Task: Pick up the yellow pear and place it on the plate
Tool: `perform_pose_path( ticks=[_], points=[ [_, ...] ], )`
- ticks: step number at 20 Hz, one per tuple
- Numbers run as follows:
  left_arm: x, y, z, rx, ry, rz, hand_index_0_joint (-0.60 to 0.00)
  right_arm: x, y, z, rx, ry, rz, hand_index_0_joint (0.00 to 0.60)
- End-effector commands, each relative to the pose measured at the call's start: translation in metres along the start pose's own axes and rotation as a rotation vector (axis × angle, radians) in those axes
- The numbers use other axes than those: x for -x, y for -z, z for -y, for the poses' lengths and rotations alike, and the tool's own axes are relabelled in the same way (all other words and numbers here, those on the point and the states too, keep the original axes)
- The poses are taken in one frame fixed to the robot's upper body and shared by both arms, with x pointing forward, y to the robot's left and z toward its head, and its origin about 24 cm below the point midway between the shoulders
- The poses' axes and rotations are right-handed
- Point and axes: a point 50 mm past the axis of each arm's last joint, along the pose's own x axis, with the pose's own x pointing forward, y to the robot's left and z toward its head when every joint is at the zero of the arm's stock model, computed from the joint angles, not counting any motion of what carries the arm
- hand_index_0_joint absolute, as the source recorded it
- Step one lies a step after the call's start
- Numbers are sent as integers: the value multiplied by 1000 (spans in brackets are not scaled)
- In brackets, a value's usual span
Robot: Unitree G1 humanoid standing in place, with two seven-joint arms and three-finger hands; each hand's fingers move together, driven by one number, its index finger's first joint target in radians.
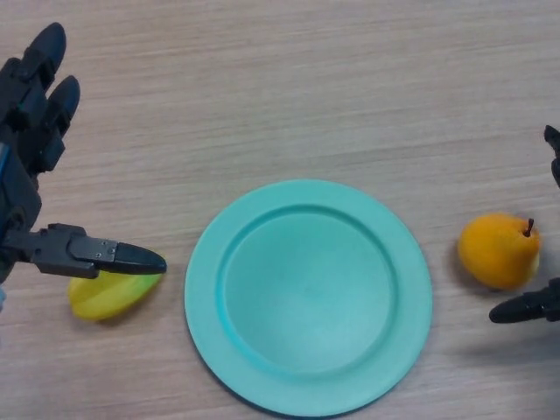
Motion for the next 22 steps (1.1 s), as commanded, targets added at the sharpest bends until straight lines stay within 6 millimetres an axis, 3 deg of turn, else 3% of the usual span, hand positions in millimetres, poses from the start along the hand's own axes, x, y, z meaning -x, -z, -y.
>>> perform_pose_path(
  ticks=[1,3,4,7,8,9,16,22],
  points=[
    [4,-38,-14,-99,-68,224,0,-8,-28,29,6,146,215,0],
    [4,-37,-14,-106,-70,224,0,-11,-22,27,-53,146,191,0],
    [4,-37,-14,-108,-71,225,0,-11,-21,25,-86,143,182,50],
    [5,-37,-15,-107,-76,226,0,-15,-18,19,-230,123,127,450],
    [6,-37,-16,-107,-77,223,0,-18,-15,14,-273,108,99,550],
    [7,-37,-16,-104,-79,221,0,-21,-11,9,-341,96,67,600],
    [9,-35,-21,-95,-93,216,0,-27,4,-5,-267,71,3,600],
    [8,-35,-24,-93,-103,215,0,-31,-17,4,-352,104,16,600]
  ],
)
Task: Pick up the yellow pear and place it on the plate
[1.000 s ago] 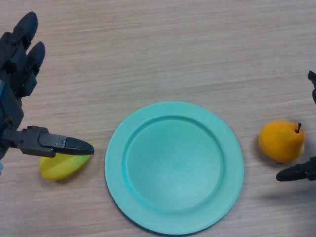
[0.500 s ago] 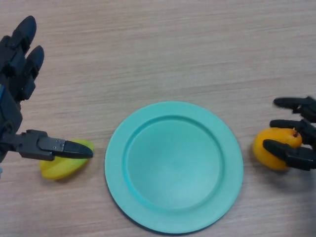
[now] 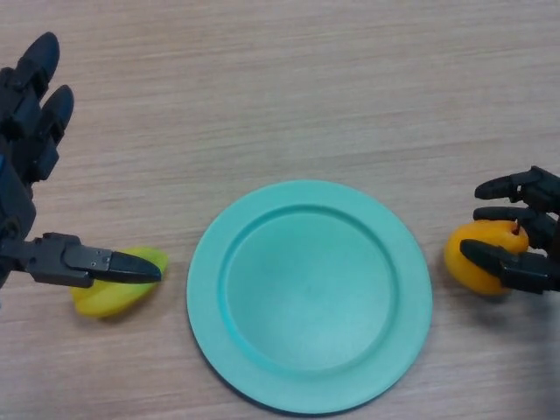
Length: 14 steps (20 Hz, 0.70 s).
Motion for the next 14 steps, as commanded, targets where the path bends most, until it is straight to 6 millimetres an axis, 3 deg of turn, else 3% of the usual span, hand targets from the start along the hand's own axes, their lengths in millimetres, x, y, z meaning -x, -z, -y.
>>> perform_pose_path(
  ticks=[1,4,7,10,14],
  points=[
    [3,-40,-22,-89,-88,234,0,-1,-54,17,-5,60,233,600],
    [3,-38,-21,-90,-87,228,0,4,-71,3,-47,32,252,600],
    [2,-38,-19,-97,-82,229,0,9,-89,-25,0,-42,305,600],
    [2,-36,-18,-90,-72,218,0,13,-96,-51,33,-98,351,600],
    [4,-37,-19,-82,-77,226,0,18,-90,-82,-16,-157,347,600]
  ],
)
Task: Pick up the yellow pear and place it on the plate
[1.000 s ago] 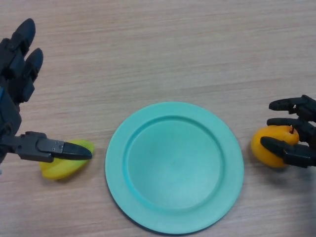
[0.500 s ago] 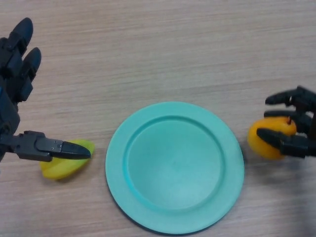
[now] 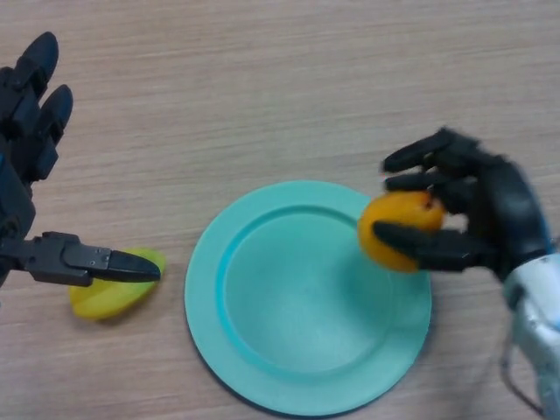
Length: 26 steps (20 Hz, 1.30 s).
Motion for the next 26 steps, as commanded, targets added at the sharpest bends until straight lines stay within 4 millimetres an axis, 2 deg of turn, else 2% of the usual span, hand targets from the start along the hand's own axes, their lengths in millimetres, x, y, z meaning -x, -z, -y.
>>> perform_pose_path(
  ticks=[1,4,5,8,10,11,12,13,14,18,21,26],
  points=[
    [5,-39,-19,-80,-79,239,0,-2,-32,1,-53,59,227,600],
    [6,-38,-21,-77,-89,239,0,-5,-24,-10,-78,94,220,600],
    [7,-37,-21,-78,-92,234,0,-7,-21,-12,-134,120,210,600],
    [8,-37,-24,-75,-103,232,0,-9,-9,-21,-151,144,135,600],
    [9,-37,-24,-81,-104,231,0,-9,-9,-23,-157,136,134,401],
    [9,-37,-24,-86,-106,232,0,-9,-10,-25,-162,123,137,250],
    [9,-37,-24,-91,-109,234,0,-9,-11,-26,-165,110,140,150],
    [9,-37,-25,-104,-119,240,0,-8,-16,-29,-171,83,159,19],
    [9,-38,-25,-107,-121,241,0,-8,-19,-30,-171,75,173,0],
    [10,-41,-25,-119,-126,252,0,-4,-37,-26,-159,60,247,0],
    [11,-42,-25,-137,-135,267,0,2,-63,-12,-128,69,338,0],
    [11,-42,-25,-150,-125,271,0,28,-80,15,-44,77,389,0]
  ],
)
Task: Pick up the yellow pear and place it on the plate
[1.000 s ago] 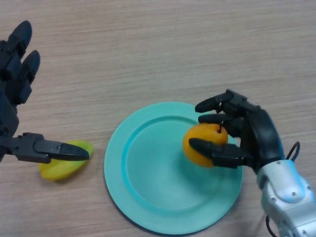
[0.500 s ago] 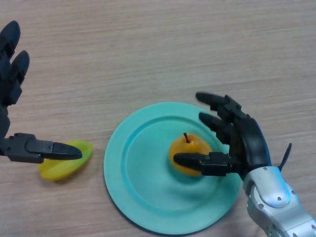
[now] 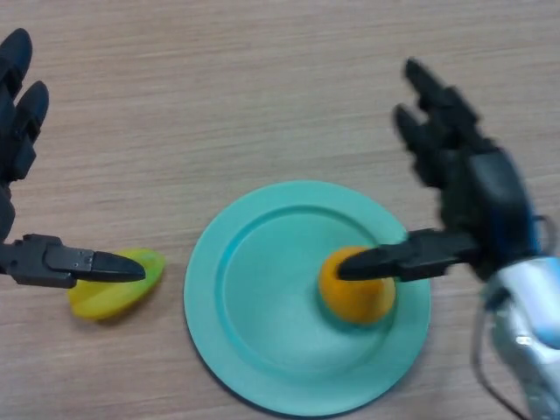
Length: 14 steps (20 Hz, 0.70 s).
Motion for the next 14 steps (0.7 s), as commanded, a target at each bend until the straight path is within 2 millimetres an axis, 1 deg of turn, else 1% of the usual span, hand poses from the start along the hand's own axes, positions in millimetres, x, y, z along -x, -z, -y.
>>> perform_pose_path(
  ticks=[1,2,3,5,7,9,11,14],
  points=[
    [4,-38,-15,-131,-80,245,0,10,-36,19,48,12,178,0],
    [4,-37,-14,-129,-72,242,0,15,-38,23,66,7,167,0],
    [4,-35,-13,-122,-56,229,0,21,-36,30,155,0,128,0],
    [2,-33,-14,-106,-48,206,0,27,-35,41,278,15,124,0],
    [0,-30,-10,-93,-37,193,0,32,-37,50,301,47,128,0],
    [0,-29,-8,-84,-26,191,0,36,-40,54,307,71,135,0],
    [-1,-28,-5,-84,-10,188,0,38,-45,55,313,78,144,0],
    [-2,-23,-3,-62,16,156,0,39,-45,55,310,77,142,0]
  ],
)
